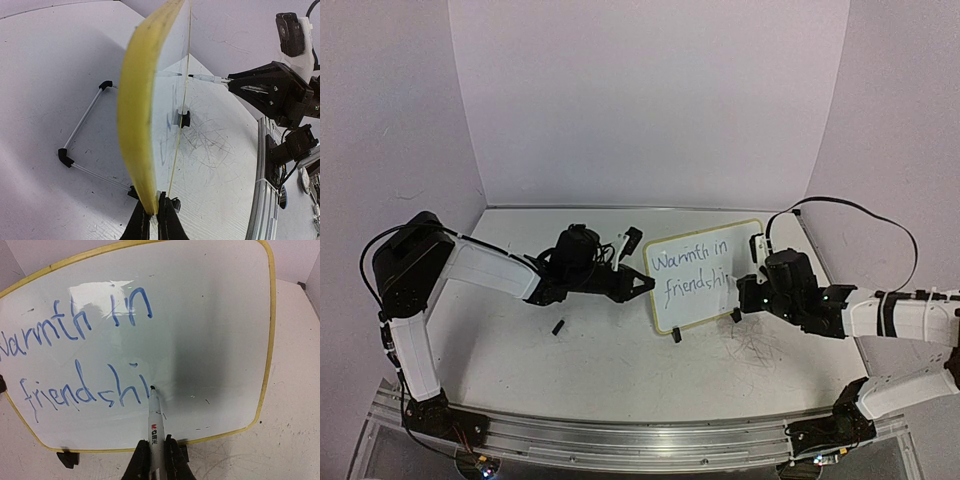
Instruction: Write a sentence on the whiteboard
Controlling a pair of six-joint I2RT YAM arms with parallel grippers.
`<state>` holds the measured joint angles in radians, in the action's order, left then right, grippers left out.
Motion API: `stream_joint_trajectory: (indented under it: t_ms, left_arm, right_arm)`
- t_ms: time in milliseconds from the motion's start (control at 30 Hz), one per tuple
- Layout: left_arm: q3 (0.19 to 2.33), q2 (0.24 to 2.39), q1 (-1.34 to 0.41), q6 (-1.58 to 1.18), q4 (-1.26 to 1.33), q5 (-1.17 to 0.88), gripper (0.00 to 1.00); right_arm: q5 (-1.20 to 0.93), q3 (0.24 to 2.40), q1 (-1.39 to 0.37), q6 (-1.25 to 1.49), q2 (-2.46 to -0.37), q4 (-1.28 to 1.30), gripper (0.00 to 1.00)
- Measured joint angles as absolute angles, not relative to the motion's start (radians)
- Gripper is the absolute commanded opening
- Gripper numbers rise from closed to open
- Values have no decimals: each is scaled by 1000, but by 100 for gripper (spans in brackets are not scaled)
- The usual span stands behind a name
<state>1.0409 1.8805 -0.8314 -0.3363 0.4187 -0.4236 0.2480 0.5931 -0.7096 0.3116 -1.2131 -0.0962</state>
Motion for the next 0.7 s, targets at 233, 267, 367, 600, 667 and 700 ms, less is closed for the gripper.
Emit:
stream_joint_trajectory:
  t_ms: [233,267,367,600,667,700]
  left_arm:
    - [1041,1880,-831,-336,419,-424,0]
    - [1041,1880,-831,-336,418,-424,0]
    - [1041,1880,-831,-336,419,-424,0]
    - [1041,1880,-831,-336,418,-424,0]
    - [1041,1880,-831,-336,418,-424,0]
    - [1041,1880,-831,-336,418,-424,0]
  right_arm:
    - [250,621,-701,296,-1240,-112,0]
    - [250,624,-700,294,-1245,-112,0]
    - [253,628,-698,293,-1258,-114,0]
    - [253,628,-698,309,-1261,-109,0]
    - [250,627,-698,319,-1261,-100,0]
    - [248,627,-698,323,-1261,-94,0]
